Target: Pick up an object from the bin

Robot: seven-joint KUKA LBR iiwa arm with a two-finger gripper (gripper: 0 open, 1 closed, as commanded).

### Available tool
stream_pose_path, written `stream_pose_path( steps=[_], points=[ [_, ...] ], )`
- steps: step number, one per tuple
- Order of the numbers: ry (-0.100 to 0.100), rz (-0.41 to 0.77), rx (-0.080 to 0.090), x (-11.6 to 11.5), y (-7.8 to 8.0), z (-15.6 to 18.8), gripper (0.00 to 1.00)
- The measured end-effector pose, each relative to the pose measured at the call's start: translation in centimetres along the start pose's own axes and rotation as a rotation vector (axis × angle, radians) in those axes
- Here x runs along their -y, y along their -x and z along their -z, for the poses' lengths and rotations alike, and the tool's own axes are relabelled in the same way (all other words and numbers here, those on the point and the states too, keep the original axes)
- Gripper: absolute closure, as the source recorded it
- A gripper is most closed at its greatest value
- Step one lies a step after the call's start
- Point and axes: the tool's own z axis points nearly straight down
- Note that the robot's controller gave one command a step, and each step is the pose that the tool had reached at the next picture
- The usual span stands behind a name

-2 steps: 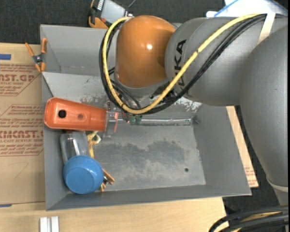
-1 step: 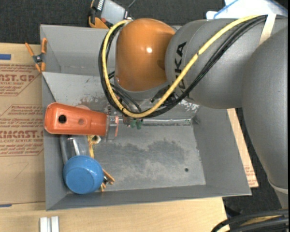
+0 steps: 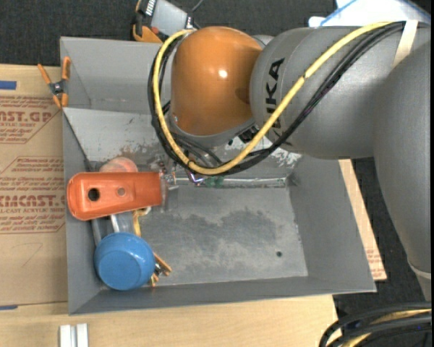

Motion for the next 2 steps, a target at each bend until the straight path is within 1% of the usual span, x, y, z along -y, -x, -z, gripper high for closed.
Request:
stream_pose_path(
  steps=[1, 2],
  points=[
    [0.0, -0.161, 0.004, 2.0, -0.1, -1.6, 0.0],
    [0.001, -0.053, 0.001, -1.9, 1.1, 7.8, 0.0]
  ],
)
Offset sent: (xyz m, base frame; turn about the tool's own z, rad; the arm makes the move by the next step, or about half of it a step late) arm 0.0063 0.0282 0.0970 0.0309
